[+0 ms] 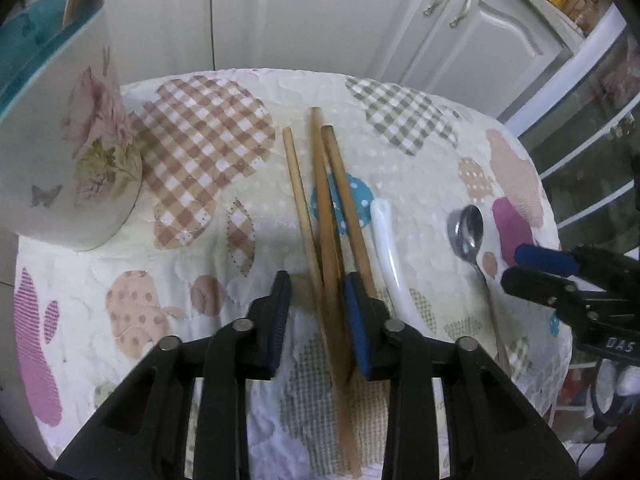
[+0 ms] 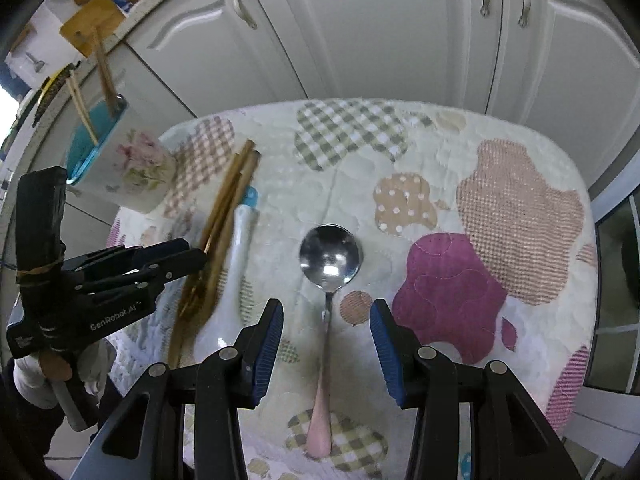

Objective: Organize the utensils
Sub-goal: 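Grasp a wooden chopstick with the left tool while the right tool grasps the metal spoon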

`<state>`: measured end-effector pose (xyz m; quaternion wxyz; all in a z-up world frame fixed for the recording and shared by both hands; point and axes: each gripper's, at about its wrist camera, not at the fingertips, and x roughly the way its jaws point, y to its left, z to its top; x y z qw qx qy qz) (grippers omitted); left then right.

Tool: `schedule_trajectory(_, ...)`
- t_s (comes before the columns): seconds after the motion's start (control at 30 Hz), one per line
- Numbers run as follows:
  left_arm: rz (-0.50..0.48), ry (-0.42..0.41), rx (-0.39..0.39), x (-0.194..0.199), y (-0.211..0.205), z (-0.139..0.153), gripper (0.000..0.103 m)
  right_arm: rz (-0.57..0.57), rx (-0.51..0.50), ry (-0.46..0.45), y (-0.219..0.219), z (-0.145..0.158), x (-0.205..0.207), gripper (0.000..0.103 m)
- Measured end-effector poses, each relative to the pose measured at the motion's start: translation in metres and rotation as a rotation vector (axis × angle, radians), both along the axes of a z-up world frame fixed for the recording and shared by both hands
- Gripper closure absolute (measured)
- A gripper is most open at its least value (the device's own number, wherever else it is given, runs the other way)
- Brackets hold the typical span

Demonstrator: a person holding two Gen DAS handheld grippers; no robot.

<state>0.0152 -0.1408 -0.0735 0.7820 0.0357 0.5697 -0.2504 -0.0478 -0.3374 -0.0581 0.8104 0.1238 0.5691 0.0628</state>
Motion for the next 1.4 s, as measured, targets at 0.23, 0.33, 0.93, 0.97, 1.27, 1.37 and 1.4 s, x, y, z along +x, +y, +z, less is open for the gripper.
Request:
schedule_trajectory(0.23,0.018,-0.005,-0.023,-0.004,0.016,0.006,0.098,-0.001,0.043,0.006,0.001,-0.014,0.023,0.063)
schedule_trajectory(0.33,0.021,-0.007,-0.031,-0.014,0.027,0.010,0.098,-0.003,0.061,0.011,0.000,-0.020,0.030,0.075)
schedule_trajectory(0.93,0.021,-0.011,0.027,-0.049,0.065,0.017,0.094,0.021,0.110,-0.050,-0.022,-0.008,0.029,0.082)
schedule_trajectory(0.97,0.021,-0.018,0.030,-0.043,0.062,0.018,0.090,0.049,0.108,-0.048,-0.021,-0.009,0.035,0.079)
schedule_trajectory(1.27,-0.045,-0.025,0.108,-0.006,0.032,0.007,0.084,0.221,0.100,-0.036,-0.005,-0.022,0.059,0.088)
schedule_trajectory(1.37,-0.053,-0.010,0.117,0.002,0.028,0.001,0.084,0.216,0.121,-0.015,-0.004,-0.025,0.059,0.095)
schedule_trajectory(1.4,-0.054,-0.011,0.122,0.003,0.027,0.001,0.084,0.210,0.129,-0.013,-0.005,-0.025,0.058,0.096)
